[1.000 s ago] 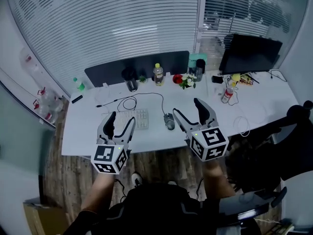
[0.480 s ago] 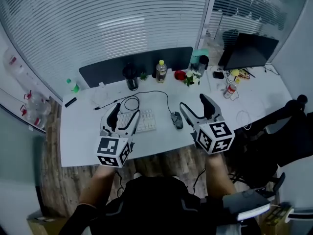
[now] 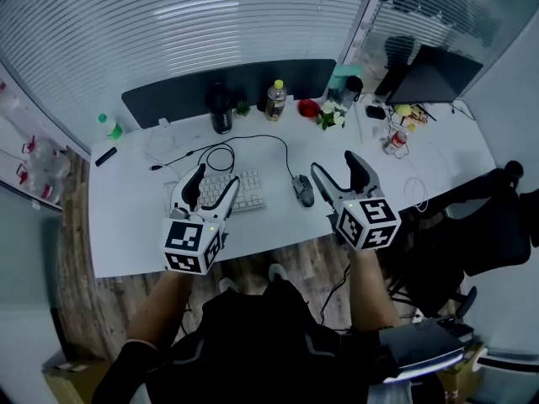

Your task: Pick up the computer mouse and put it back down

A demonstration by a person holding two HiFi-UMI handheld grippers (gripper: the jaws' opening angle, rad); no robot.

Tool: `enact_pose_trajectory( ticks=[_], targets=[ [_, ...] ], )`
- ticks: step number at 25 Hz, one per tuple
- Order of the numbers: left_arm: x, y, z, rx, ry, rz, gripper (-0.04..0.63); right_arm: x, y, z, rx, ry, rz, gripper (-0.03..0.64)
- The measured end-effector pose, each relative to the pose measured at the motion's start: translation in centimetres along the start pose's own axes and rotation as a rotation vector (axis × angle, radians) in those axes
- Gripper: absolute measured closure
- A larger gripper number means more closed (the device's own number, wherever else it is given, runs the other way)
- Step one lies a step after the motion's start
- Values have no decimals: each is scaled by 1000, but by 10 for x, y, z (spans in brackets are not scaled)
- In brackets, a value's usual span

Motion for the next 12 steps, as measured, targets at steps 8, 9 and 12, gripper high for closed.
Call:
enact_pose_trajectory(
  ticks=[8,9,12],
  targets=[
    [43,-15,-51,-42,112,52,293,47,-47,-57,-28,114,42,295],
    [49,-17,-59,-58,133,56,293,53,-54,-65,-22,133,44,292],
    [65,-24,-81,-85,188,68,293,70,-72,-89,-3,183,54,286]
  ],
)
Point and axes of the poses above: the fingertips, and each gripper's own axes: x forward along the fingers, y to its left, z out of its top, the point moved 2 cm from there along -x, backward along the fingers, and after that the axes turned 8 degrees about x, right-handed, at the moved point
